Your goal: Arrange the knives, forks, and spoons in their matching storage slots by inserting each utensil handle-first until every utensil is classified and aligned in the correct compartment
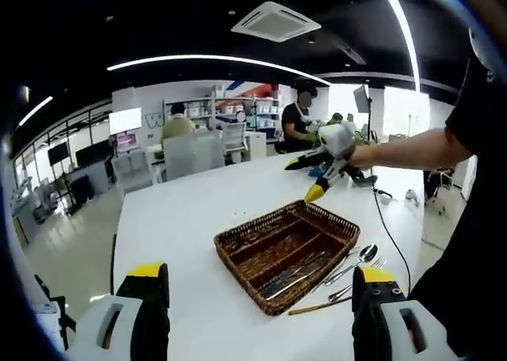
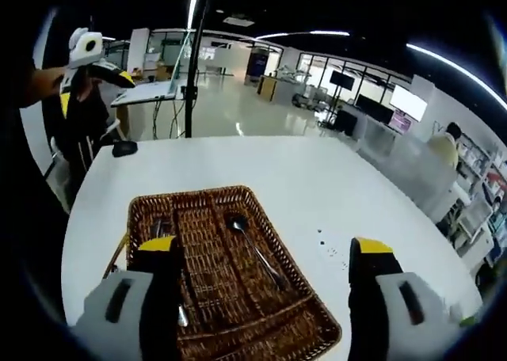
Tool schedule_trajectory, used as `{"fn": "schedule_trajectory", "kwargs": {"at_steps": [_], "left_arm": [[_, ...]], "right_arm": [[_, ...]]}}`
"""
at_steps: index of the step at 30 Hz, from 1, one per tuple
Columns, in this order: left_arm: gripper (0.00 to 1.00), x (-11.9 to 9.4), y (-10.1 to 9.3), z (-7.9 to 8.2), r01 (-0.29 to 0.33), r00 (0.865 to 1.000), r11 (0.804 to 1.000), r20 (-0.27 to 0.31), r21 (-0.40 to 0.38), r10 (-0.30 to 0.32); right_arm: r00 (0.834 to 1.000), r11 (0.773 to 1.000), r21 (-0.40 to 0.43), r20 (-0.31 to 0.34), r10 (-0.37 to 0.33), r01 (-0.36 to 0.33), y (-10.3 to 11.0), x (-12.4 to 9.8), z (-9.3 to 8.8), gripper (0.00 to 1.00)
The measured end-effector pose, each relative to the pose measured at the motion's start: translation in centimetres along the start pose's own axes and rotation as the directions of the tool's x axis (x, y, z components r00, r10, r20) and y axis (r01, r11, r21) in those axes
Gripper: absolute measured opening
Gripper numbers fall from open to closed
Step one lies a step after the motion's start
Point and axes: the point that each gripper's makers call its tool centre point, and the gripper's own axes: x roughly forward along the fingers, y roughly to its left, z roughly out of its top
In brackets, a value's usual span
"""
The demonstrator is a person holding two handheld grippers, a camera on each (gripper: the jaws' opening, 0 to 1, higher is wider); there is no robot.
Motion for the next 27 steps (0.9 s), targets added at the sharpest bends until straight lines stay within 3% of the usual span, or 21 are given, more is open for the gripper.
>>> {"fn": "schedule_trajectory", "kwargs": {"at_steps": [2, 9, 13, 16, 27], "left_arm": [[1.0, 0.0, 0.0, 0.1, 0.005, 1.0, 1.0, 0.006, 0.0, -0.005], [1.0, 0.5, -0.4, 0.8, 0.023, 0.999, 1.0, 0.041, 0.01, -0.023], [1.0, 0.7, -0.3, 0.3, 0.01, 0.998, 1.0, 0.064, 0.026, -0.012], [1.0, 0.6, -0.4, -0.1, 0.007, 0.997, 1.0, 0.07, 0.018, -0.009], [1.0, -0.1, -1.4, -0.7, 0.016, 0.999, 1.0, 0.04, 0.02, -0.016]], "right_arm": [[0.999, 0.998, 0.032, 0.004, -0.047, 0.046, 0.6, -1.7, -0.6, 0.99], [0.99, 0.983, 0.139, 0.06, -0.128, 0.119, 1.8, -6.4, -0.6, 0.99], [0.964, 0.936, 0.29, 0.111, -0.241, 0.201, 1.5, -9.4, -0.1, 0.99], [0.953, 0.93, 0.268, 0.096, -0.288, 0.254, 1.7, -11.2, -0.4, 0.99], [0.946, 0.922, 0.256, 0.069, -0.316, 0.29, 4.4, -15.8, -2.2, 0.99]]}}
